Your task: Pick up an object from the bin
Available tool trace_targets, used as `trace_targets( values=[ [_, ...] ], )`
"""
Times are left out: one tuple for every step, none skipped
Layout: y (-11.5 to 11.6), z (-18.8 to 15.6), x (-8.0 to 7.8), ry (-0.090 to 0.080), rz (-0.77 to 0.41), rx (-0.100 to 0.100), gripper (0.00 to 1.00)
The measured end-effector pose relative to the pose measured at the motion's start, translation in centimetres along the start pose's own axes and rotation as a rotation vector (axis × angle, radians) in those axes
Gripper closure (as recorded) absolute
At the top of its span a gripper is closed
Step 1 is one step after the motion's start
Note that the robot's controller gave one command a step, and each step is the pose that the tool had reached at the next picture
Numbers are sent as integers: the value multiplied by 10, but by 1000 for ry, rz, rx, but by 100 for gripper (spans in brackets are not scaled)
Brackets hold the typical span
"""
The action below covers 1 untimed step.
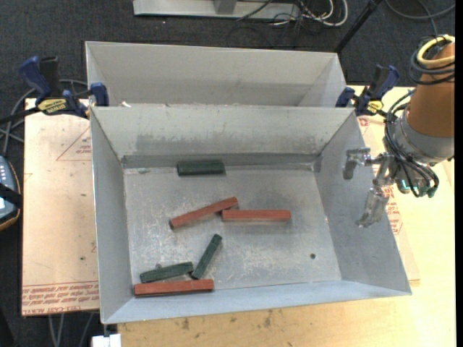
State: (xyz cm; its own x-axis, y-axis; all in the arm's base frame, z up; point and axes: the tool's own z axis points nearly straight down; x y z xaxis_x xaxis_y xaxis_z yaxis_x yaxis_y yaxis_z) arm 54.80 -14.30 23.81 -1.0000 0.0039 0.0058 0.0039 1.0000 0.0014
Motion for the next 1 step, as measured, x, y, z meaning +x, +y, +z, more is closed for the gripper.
trace_targets(
  values=[
    [59, 101, -31, -1, -72, -3, 0]
  ],
)
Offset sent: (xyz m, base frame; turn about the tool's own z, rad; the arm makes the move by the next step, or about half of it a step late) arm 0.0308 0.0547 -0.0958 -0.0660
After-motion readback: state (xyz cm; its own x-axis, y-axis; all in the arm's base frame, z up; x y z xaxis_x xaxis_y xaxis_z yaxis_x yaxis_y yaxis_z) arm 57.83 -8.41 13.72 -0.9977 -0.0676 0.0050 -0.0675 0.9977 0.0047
